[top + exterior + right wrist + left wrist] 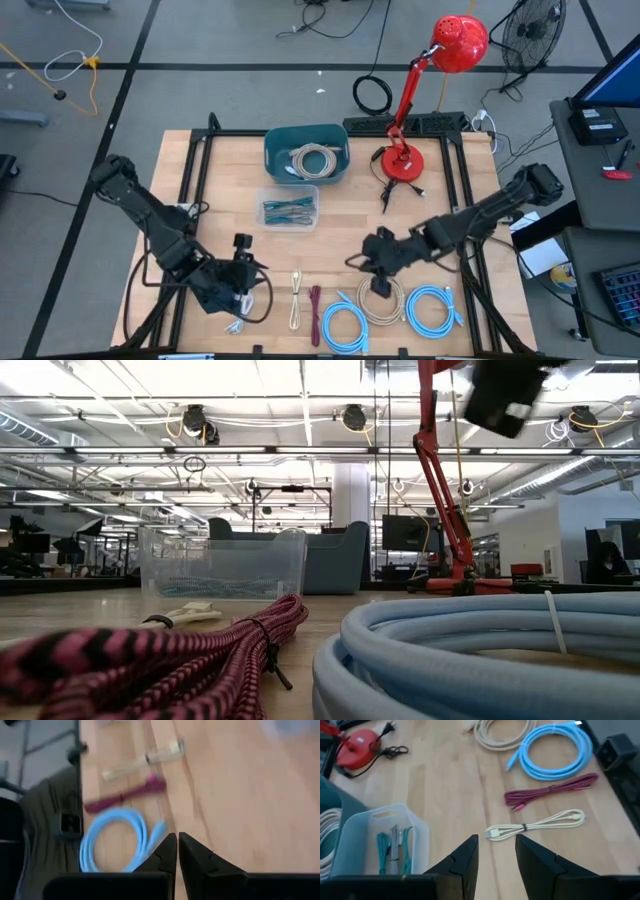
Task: Pick & Place USB Port
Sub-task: Put the light brown USB cable into the dark blue bin
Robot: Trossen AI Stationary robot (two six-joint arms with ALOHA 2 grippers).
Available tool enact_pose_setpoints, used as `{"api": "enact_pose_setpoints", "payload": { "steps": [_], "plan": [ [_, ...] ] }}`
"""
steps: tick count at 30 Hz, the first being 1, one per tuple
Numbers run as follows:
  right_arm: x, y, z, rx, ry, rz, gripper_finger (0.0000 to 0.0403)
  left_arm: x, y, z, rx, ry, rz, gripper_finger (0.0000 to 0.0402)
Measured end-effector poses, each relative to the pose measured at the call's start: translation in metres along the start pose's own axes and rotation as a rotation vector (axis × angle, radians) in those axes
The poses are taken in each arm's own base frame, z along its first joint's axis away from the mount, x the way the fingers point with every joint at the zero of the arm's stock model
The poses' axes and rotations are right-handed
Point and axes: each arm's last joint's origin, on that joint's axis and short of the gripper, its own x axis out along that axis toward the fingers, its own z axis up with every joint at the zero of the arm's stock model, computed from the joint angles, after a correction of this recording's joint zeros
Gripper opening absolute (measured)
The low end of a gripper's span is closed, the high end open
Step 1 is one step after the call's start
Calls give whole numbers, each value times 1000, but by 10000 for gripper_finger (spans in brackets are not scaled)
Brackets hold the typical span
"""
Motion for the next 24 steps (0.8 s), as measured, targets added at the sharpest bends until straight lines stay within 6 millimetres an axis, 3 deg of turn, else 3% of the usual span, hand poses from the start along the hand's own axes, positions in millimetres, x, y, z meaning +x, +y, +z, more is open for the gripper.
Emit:
{"api": "enact_pose_setpoints", "payload": {
  "steps": [7,12,17,24],
  "plan": [
    [-10,11,-47,198,228,-150,9,4,1,-5,-2,13,30,134],
    [-19,24,-72,283,318,-158,9,11,2,-15,13,44,46,134],
    [-20,27,-73,193,188,-196,8,16,9,-14,-10,54,69,134],
    [-14,30,-55,8,12,-150,8,19,13,-13,-28,60,81,134]
  ]
}}
